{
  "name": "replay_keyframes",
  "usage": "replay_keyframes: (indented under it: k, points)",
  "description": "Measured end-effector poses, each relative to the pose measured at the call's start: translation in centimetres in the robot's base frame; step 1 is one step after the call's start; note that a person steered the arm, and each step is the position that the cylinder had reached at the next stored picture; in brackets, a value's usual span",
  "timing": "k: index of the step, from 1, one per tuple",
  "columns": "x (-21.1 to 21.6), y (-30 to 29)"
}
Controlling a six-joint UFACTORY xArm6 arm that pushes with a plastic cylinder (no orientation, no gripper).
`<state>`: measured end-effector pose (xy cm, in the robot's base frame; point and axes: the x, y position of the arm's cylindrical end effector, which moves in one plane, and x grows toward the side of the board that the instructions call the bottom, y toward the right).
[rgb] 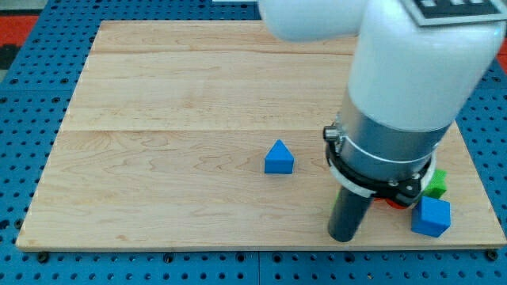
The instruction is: Move the blue triangle towards the group of blocks
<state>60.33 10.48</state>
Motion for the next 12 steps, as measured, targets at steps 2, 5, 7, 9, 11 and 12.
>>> replay_keyframes:
  k: [2,5,7,9,11,12]
  points:
    - [-0.2,0.2]
    - [-0.8,-7.0]
    - [-8.9,-15.6]
    - [-11.1,-13.1]
    - [-11.1,0.9]
    - [-11.1,0.9]
